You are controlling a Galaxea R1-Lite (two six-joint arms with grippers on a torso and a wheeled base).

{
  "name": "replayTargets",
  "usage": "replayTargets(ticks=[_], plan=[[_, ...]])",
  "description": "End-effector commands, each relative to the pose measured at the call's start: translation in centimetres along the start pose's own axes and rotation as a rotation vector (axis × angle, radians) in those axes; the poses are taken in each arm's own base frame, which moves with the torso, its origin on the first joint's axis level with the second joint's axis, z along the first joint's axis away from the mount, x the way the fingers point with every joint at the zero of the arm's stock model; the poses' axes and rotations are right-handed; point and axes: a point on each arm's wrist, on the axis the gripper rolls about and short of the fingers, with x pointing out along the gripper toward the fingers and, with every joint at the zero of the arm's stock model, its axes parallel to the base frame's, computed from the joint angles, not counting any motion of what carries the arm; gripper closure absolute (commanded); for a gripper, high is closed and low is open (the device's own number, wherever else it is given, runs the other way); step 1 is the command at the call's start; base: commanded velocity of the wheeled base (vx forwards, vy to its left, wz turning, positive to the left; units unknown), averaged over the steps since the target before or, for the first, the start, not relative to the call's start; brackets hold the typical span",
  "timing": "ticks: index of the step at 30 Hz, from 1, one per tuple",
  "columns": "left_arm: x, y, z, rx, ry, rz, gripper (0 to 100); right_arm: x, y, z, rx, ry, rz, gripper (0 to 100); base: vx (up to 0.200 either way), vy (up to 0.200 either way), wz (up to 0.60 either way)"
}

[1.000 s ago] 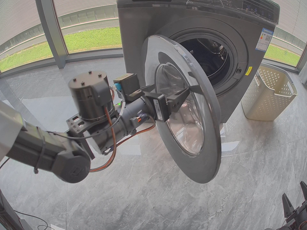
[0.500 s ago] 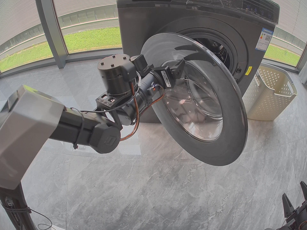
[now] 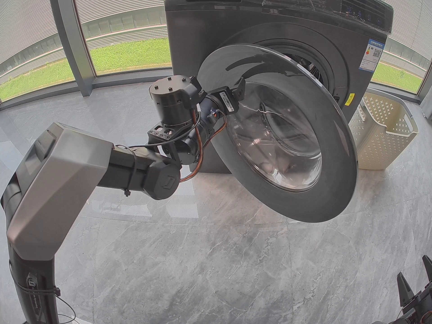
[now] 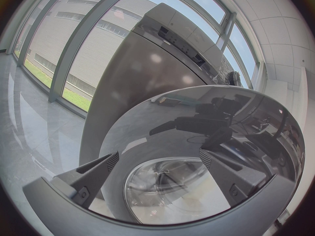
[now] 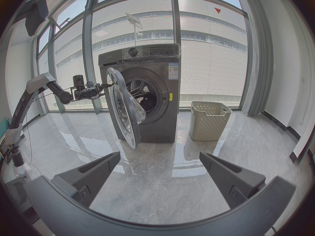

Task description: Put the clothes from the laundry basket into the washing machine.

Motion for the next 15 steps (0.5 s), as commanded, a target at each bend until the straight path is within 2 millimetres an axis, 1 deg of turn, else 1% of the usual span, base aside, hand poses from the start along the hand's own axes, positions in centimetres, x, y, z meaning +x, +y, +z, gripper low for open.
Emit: replayTargets(ticks=[1, 5, 10, 13, 15], plan=[[0.3, -0.1, 0.0, -0.019, -0.002, -0.002, 0, 0.0, 0.0, -0.4, 0.000, -0.002, 0.000, 0, 0.000, 0.000, 0.00], [1.0, -0.9, 0.8, -0.062, -0.004, -0.011, 0, 0.0, 0.0, -0.4, 0.001, -0.002, 0.000, 0, 0.000, 0.000, 0.00], [2.0, -1.3, 0.8, -0.098, -0.012, -0.014, 0, 0.0, 0.0, -0.4, 0.001, -0.002, 0.000, 0, 0.000, 0.000, 0.00], [1.7, -1.2, 0.6, -0.096, 0.003, -0.009, 0, 0.0, 0.0, -0.4, 0.001, -0.002, 0.000, 0, 0.000, 0.000, 0.00], [1.0, -1.0, 0.6, -0.088, 0.028, 0.001, 0, 0.0, 0.0, -0.4, 0.000, -0.002, 0.000, 0, 0.000, 0.000, 0.00]])
